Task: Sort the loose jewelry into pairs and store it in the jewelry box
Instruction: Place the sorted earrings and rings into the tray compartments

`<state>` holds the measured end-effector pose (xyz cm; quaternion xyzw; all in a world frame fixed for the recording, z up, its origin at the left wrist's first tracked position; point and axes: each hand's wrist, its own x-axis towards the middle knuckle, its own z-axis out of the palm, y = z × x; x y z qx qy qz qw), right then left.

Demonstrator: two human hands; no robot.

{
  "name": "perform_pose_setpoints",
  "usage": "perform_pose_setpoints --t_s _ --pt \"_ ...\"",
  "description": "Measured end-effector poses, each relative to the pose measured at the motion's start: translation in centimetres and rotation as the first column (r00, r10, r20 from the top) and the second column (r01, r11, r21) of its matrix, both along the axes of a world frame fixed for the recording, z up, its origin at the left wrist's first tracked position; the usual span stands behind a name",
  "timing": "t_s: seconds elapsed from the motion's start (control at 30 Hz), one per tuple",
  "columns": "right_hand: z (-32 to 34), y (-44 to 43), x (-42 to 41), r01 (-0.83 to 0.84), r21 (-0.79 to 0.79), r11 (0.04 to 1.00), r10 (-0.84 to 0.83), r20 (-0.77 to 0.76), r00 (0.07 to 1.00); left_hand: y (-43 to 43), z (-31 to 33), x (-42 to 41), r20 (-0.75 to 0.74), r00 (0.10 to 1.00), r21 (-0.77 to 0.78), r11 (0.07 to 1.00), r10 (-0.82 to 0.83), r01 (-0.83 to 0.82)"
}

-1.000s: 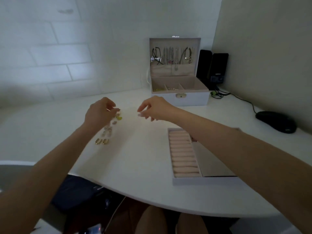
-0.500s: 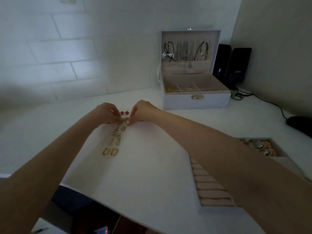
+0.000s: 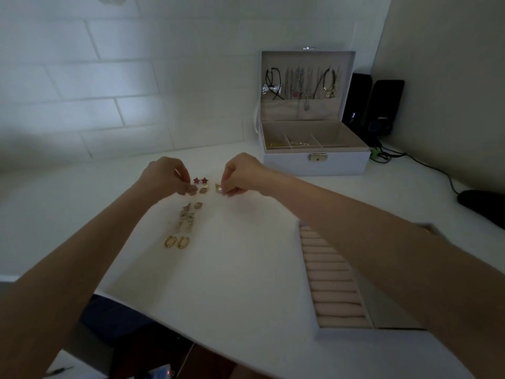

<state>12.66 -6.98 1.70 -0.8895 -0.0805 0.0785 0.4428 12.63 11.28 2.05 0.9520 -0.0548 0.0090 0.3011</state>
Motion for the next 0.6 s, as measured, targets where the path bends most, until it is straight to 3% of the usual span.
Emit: perform_pose_setpoints --t_s 0.13,0.33,0.5,0.6 --pt "2.3 -4.5 -3.5 -0.033 0.019 0.999 0.033 0.016 0.999 -3.2 2.2 -3.4 0.017 0.982 -0.165 0.968 -0.189 0.19" --pt "4.5 -11.5 -8.8 -0.042 -0.169 0.985 0.023 -0.115 0.993 -10.3 2.7 -7.3 -0.127 0.869 -0.17 0.873 -0.479 0.457" --pt "4.0 -13.6 -11.0 -0.009 -0.206 0.978 -0.029 -0.181 0.983 -14.2 1.3 -8.3 -0.174 0.82 -0.18 0.836 -0.546 0.519" --pt "3.5 -13.8 -11.6 0.026 -0.208 0.978 -0.063 -0.173 0.983 -15.5 1.0 -8.4 -0.164 0.823 -0.098 0.839 -0.544 0.535"
